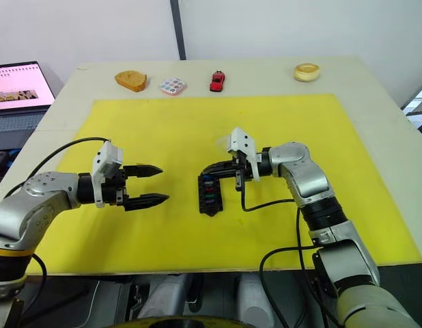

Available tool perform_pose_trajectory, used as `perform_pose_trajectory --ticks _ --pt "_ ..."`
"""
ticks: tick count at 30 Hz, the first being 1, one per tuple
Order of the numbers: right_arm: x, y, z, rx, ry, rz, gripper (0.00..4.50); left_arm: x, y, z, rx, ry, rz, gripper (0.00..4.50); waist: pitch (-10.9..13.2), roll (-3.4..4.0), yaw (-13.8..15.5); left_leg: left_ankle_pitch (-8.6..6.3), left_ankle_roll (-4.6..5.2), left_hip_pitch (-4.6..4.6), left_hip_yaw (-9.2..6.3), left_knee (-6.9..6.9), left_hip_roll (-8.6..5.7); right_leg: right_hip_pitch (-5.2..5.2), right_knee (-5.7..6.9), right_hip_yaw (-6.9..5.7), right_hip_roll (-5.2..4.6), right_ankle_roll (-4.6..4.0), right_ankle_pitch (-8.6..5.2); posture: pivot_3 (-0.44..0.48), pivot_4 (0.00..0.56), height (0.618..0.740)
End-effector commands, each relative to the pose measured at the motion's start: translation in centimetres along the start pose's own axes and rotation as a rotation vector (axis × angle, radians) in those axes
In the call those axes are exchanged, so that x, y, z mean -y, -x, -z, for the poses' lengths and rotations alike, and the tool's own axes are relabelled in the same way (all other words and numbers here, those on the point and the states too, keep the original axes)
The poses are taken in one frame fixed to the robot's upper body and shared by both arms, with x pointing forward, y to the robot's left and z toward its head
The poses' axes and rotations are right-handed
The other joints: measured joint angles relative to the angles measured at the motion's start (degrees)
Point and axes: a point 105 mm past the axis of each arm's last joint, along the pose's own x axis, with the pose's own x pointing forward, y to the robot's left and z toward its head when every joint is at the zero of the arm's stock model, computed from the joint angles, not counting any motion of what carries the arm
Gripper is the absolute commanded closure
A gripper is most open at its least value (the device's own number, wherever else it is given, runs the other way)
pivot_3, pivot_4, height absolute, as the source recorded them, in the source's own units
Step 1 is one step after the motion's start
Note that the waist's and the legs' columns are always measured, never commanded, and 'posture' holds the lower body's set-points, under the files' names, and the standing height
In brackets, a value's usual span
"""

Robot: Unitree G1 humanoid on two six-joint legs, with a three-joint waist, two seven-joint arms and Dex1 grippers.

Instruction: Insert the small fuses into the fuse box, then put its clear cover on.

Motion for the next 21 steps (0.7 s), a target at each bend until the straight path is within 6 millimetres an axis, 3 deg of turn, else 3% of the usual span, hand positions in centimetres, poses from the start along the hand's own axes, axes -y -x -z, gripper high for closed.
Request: perform_pose_trajectory --ticks 1,21 --pt "0.0 -0.2 -0.4 0.005 0.045 0.008 4.46 0.3 0.0 -0.5 0.016 -0.037 0.004 0.00 0.0 0.00 0.0 0.00 0.00 0.00 0.00 0.00 0.00 0.00 0.00 0.00 0.00 0.00 0.00 0.000 0.150 0.740" --pt "-0.3 -0.4 2.6 -0.100 0.012 0.009 4.46 0.2 -0.1 -0.5 0.023 -0.038 -0.005 0.00 0.0 -0.01 0.0 0.01 -0.01 0.03 0.00 0.01 0.00 0.05 0.00 0.00 0.01 0.00 0.00 0.000 0.150 0.740"
